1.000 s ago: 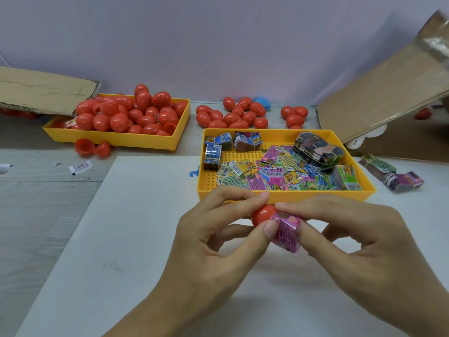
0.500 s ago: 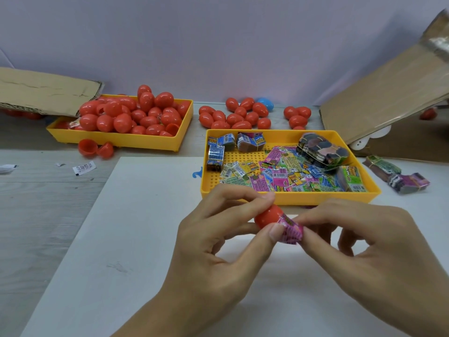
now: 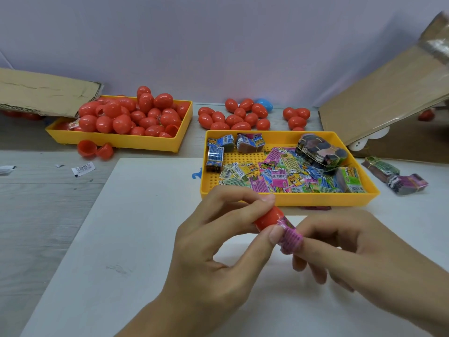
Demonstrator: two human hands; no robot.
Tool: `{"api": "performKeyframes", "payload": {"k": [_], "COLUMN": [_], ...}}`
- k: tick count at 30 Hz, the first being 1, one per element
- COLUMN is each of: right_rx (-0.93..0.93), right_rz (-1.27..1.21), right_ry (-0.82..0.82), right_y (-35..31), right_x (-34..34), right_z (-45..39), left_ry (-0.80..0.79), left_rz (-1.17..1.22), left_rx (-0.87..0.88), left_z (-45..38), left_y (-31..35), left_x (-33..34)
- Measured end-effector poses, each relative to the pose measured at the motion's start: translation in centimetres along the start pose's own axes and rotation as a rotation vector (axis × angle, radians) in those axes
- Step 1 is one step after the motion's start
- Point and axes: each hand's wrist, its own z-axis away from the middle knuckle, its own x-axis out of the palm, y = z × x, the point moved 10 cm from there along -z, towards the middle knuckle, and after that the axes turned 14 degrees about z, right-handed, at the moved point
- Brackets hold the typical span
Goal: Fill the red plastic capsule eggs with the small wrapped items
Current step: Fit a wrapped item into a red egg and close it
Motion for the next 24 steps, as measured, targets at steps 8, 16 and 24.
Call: {"api": "performKeyframes", "payload": {"k": [8,16,24], "right_rx": [-0.024,0.287,0.192], "right_rz": [0.075,-0.381,-0.435], "right_ry": [0.068,-0.11,-0.175], "right_y": [-0.3,3.0,2.3], "right_x": [-0.1,1.0,2.2], "right_z": [0.0,-0.9,-0.1], "left_ry": [-0.005,0.035,-0.014], "left_rz": [0.005,0.101,-0.006], "left_rx": [0.003,-0.056,-0.009], "left_z": [0.0,0.0,-0.1], "left_y": [0.1,-0.4,0.1], "left_x": [0.2,-0.1,0.5]}}
